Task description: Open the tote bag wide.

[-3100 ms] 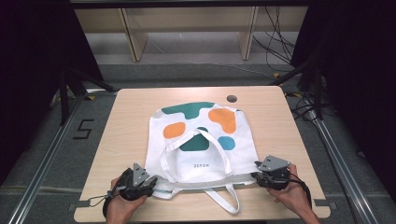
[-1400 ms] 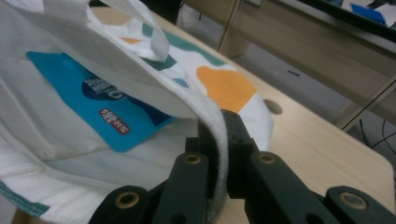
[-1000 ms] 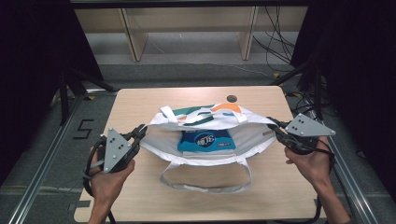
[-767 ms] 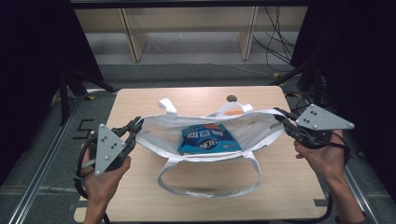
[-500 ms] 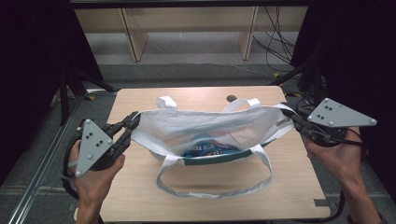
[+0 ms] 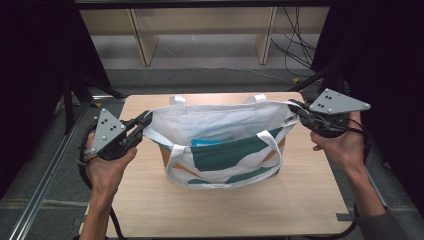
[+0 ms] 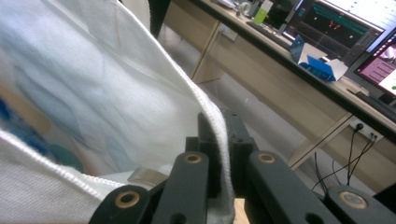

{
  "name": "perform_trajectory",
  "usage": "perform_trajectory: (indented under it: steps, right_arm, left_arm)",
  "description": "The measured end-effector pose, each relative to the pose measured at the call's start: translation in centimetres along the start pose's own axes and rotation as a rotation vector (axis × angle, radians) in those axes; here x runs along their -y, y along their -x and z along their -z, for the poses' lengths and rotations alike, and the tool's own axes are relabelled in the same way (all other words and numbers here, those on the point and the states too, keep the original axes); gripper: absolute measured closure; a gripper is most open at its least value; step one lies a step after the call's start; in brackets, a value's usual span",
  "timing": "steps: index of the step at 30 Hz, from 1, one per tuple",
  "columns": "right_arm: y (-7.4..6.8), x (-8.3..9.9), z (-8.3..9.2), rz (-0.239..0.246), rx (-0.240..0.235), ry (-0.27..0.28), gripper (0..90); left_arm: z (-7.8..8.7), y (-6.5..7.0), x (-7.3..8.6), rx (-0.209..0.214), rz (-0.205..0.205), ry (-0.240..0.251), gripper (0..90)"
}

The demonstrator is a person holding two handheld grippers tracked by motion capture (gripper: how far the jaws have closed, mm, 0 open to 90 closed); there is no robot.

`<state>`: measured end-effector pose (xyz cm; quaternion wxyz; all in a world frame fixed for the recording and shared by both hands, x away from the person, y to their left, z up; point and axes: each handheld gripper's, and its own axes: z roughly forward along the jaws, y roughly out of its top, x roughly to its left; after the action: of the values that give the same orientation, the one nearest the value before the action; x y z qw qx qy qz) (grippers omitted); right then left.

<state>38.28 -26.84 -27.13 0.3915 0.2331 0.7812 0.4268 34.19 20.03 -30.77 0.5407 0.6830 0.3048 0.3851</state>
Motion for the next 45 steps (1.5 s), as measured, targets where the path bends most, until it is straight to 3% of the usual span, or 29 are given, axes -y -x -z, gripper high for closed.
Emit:
perform_trajectory:
  steps: [2,5,8,16,19,20,25,29,32,37,39,42,43,45]
  right_arm:
    - [-0.3,0.4,-0.6,-0.013,-0.008,-0.011,88.5]
    - [-0.7,1.1,-1.2,0.022,0.001,-0.051,88.5]
    - [-0.9,2.1,-1.8,-0.001,-0.010,-0.080,88.5]
    - [-0.2,4.4,-3.4,-0.042,-0.001,-0.128,88.5]
    - [-0.3,5.5,-4.0,-0.061,-0.003,-0.146,88.4]
    - [-0.3,5.9,-4.1,-0.060,-0.005,-0.151,88.4]
    - [-0.8,8.0,-4.7,-0.098,-0.020,-0.144,88.1]
    - [-1.3,8.9,-5.1,-0.116,-0.024,-0.128,88.0]
    - [-1.8,9.7,-5.3,-0.134,-0.021,-0.128,88.1]
    - [-2.3,11.8,-6.2,-0.132,-0.058,-0.189,88.1]
    - [-2.6,12.9,-6.8,-0.164,-0.072,-0.217,88.1]
    - [-3.0,14.3,-7.6,-0.155,-0.089,-0.255,88.1]
    - [-3.2,14.6,-7.8,-0.168,-0.100,-0.274,88.1]
    - [-3.5,15.4,-8.4,-0.159,-0.109,-0.298,88.2]
  left_arm:
    - [-0.4,-0.1,0.9,0.011,0.013,-0.014,86.4]
    - [-1.0,-0.1,2.4,0.029,0.012,-0.066,86.3]
    - [-1.6,0.0,3.5,0.072,0.054,-0.065,85.9]
    - [-4.8,0.2,4.8,0.064,0.043,-0.157,85.2]
    - [-6.1,0.6,6.4,0.058,0.059,-0.212,85.1]
    - [-6.5,0.7,7.0,0.076,0.057,-0.219,85.1]
    - [-7.3,1.6,10.6,0.120,0.100,-0.305,85.2]
    - [-7.4,1.8,12.0,0.130,0.118,-0.331,85.2]
    - [-7.7,2.1,12.8,0.135,0.109,-0.350,85.3]
    - [-8.6,2.7,14.4,0.144,0.088,-0.398,85.3]
    - [-8.9,3.1,15.4,0.156,0.087,-0.441,85.3]
    - [-9.3,3.4,16.2,0.165,0.054,-0.479,85.2]
    - [-9.7,3.7,17.3,0.170,0.018,-0.524,85.2]
    - [-10.1,4.1,18.1,0.167,0.023,-0.539,85.3]
